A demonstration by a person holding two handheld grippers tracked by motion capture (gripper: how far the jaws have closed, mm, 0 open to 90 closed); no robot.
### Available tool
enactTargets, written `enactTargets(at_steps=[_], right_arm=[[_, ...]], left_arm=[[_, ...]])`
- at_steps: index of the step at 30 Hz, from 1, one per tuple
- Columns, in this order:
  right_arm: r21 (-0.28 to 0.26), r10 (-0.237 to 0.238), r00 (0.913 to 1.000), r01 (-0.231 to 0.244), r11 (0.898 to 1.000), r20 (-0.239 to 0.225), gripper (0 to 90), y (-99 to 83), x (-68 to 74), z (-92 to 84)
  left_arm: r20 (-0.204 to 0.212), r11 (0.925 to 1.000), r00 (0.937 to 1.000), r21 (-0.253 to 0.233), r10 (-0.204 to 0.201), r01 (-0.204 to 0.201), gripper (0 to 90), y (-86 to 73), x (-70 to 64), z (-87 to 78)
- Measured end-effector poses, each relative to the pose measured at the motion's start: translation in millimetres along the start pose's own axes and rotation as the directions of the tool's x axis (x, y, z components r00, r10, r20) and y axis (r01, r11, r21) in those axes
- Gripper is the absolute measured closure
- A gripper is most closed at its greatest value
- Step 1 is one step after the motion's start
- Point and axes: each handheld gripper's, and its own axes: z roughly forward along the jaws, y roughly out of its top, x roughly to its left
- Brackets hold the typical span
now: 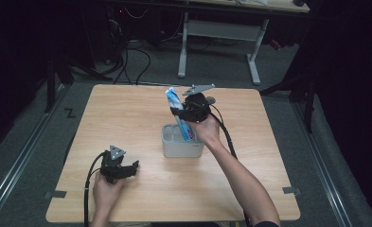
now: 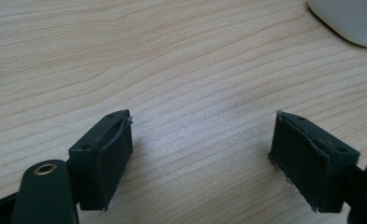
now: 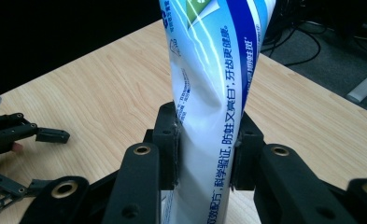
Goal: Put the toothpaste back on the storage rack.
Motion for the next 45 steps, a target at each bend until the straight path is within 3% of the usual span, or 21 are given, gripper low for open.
enactTargets(at_steps=[22, 45], right_arm=[[0.019, 0.012, 0.9999, -0.012, 1.000, 0.010, 68.7, -14.1, -7.4, -3.4], [0.059, -0.031, 0.9995, 0.031, 0.998, 0.009, 68.8, -28.0, -1.8, -9.5]], left_arm=[[-0.002, 1.0000, 1.0000, 0.000, 0.001, -0.001, 21.2, 0.0, -0.2, 0.0], [-0.002, 1.0000, 1.0000, 0.000, 0.000, 0.000, 21.2, 0.0, -0.2, 0.1]])
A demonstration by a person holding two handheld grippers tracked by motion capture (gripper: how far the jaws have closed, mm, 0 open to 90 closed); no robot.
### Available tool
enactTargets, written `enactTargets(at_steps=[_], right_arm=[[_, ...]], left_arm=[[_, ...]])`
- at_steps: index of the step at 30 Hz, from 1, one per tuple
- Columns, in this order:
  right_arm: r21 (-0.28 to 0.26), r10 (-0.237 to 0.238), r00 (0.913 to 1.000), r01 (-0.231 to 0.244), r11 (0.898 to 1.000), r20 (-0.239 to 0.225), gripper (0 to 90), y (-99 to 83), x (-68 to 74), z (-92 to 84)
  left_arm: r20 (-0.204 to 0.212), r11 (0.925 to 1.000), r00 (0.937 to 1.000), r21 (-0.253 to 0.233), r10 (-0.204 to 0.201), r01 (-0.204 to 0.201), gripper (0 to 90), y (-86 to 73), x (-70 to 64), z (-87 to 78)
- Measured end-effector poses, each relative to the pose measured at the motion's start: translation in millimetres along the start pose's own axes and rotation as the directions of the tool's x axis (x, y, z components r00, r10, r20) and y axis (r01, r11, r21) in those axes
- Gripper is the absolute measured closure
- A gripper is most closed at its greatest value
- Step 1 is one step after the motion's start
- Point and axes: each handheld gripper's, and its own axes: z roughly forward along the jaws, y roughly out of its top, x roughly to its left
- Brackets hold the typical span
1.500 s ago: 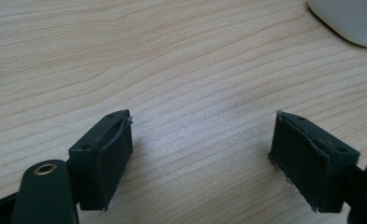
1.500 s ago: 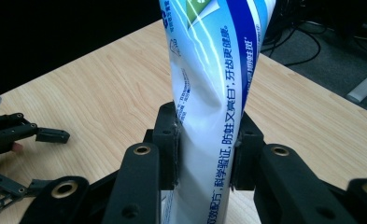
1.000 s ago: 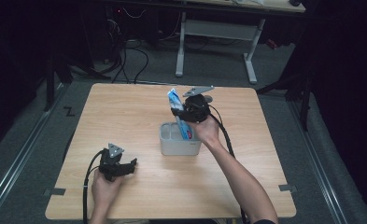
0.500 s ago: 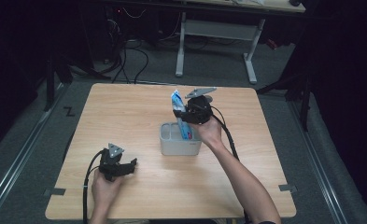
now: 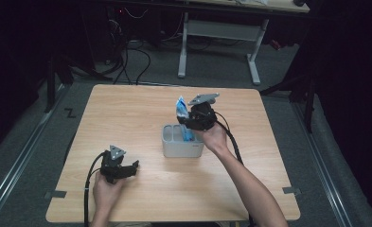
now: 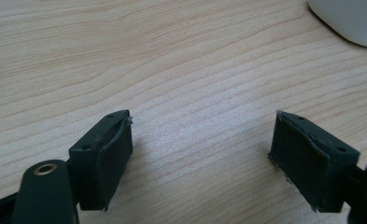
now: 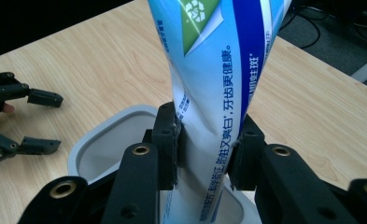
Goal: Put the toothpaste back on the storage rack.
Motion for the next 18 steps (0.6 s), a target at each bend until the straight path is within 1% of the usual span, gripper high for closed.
enactTargets(at_steps=[4, 5, 11, 18], right_arm=[[0.016, -0.010, 0.9999, 0.010, 1.000, -0.001, 68.8, -2.2, 1.4, 0.0], [0.015, -0.017, 0.9998, 0.017, 1.000, -0.001, 68.8, -2.4, 1.5, -0.1], [0.018, -0.021, 0.9998, 0.021, 1.000, -0.007, 68.7, -4.4, 3.4, -0.2], [0.028, -0.004, 0.9999, 0.004, 1.000, -0.014, 68.5, -12.2, 2.9, 3.0]], left_arm=[[0.000, 1.0000, 1.0000, 0.000, 0.000, 0.000, 21.2, 0.0, 0.0, 0.0], [0.000, 1.0000, 1.0000, 0.000, 0.000, 0.000, 21.2, 0.0, 0.0, 0.0], [0.000, 1.0000, 1.0000, 0.000, 0.000, 0.000, 21.2, 0.0, 0.0, 0.0], [0.000, 1.0000, 1.0000, 0.000, 0.000, 0.000, 21.2, 0.0, 0.0, 0.1]])
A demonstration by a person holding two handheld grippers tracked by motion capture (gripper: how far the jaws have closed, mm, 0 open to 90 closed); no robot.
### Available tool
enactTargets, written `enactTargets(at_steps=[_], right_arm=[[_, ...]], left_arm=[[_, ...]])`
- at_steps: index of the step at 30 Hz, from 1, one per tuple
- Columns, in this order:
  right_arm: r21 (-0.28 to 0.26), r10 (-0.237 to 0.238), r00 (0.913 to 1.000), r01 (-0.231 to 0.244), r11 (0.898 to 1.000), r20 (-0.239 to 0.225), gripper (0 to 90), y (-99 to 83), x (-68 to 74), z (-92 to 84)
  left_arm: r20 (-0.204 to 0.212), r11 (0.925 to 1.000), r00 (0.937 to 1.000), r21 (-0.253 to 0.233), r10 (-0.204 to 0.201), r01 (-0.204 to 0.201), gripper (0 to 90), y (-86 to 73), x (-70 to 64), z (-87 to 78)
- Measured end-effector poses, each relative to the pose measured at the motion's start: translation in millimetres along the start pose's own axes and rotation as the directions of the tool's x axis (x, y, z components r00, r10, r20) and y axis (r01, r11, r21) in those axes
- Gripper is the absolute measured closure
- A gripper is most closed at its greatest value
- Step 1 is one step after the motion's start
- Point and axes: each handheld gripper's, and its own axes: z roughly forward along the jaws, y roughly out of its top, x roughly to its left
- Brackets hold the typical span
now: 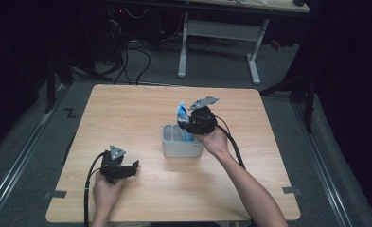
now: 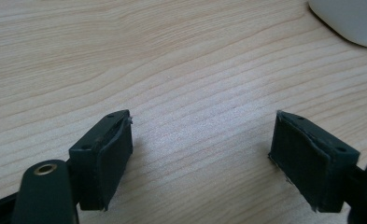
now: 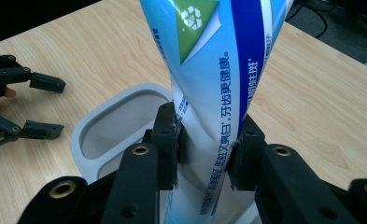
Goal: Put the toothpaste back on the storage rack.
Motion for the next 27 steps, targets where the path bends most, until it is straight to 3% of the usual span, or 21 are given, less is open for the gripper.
enactTargets(at_steps=[8, 19, 22, 27], right_arm=[[0.035, -0.003, 0.9999, 0.003, 0.999, -0.014, 67.9, -5.1, 0.8, 7.0], [0.012, 0.026, 0.9994, -0.025, 1.000, -0.024, 65.7, -9.4, -0.8, 6.1], [-0.004, 0.039, 0.9989, -0.039, 0.999, -0.026, 60.1, -12.8, -4.0, 4.1], [-0.010, 0.050, 0.9985, -0.050, 0.999, -0.023, 58.8, -15.4, -4.8, 2.1]], left_arm=[[0.000, 1.0000, 1.0000, 0.000, -0.001, 0.001, 21.2, 0.0, 0.0, 0.1], [0.000, 1.0000, 1.0000, 0.000, 0.000, 0.000, 21.2, 0.0, 0.0, 0.0], [0.000, 1.0000, 1.0000, 0.000, -0.001, 0.001, 21.2, 0.0, 0.0, 0.0], [0.000, 1.0000, 1.0000, 0.000, 0.000, 0.000, 21.2, 0.1, 0.0, 0.0]])
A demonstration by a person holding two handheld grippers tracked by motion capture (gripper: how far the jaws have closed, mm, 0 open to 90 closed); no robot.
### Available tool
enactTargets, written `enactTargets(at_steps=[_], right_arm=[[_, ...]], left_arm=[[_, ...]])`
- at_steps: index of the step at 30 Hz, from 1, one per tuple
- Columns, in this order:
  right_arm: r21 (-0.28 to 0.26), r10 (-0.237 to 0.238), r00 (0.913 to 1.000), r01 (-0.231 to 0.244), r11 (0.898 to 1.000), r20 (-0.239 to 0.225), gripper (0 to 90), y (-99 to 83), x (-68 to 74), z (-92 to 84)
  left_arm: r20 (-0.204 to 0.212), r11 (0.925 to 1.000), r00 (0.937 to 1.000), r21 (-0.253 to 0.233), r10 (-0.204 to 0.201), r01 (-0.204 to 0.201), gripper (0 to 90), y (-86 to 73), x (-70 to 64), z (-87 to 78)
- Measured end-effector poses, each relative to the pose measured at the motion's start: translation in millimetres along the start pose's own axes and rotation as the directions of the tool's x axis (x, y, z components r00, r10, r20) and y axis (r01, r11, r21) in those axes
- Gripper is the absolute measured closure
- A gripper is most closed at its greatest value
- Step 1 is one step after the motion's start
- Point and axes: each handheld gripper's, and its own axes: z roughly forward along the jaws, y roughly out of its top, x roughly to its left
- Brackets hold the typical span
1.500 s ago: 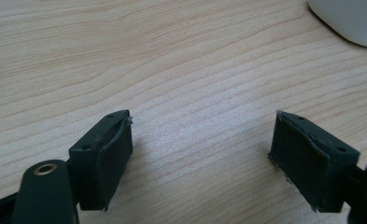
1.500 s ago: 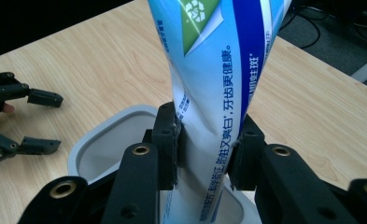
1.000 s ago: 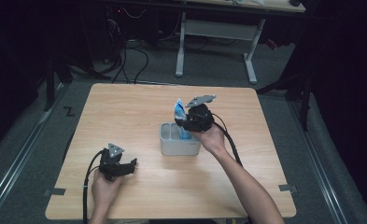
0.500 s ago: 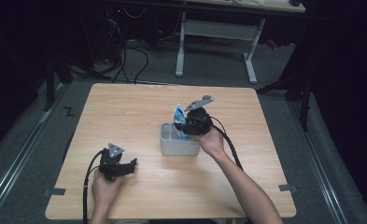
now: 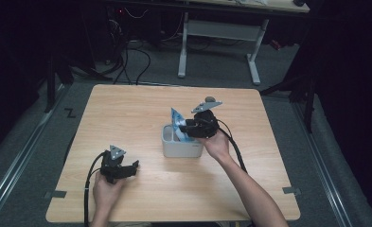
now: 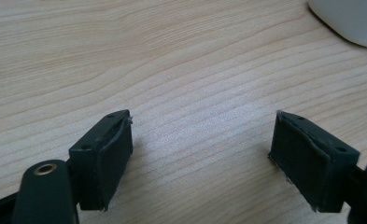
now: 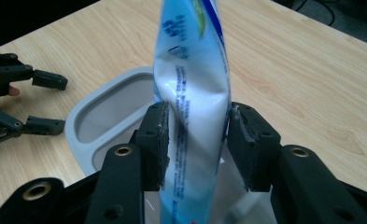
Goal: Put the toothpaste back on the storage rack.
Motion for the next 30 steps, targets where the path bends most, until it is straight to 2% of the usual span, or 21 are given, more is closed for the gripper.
enactTargets(at_steps=[5, 12, 30], right_arm=[[-0.006, 0.012, 0.9999, -0.012, 1.000, -0.006, 57.7, -2.0, -0.7, -4.8], [-0.049, 0.012, 0.9999, -0.012, 0.999, -0.006, 54.0, -1.7, -0.9, -16.5], [-0.108, 0.036, 0.9991, -0.033, 0.994, 0.022, 51.7, -7.2, -10.5, -43.4]], left_arm=[[0.000, 1.0000, 1.0000, 0.000, 0.000, 0.000, 21.2, 0.0, 0.0, 0.0], [0.000, 1.0000, 1.0000, 0.000, 0.000, 0.000, 21.2, 0.0, 0.0, 0.0], [0.000, 1.0000, 1.0000, 0.000, 0.000, 0.000, 21.2, 0.0, 0.0, 0.0]])
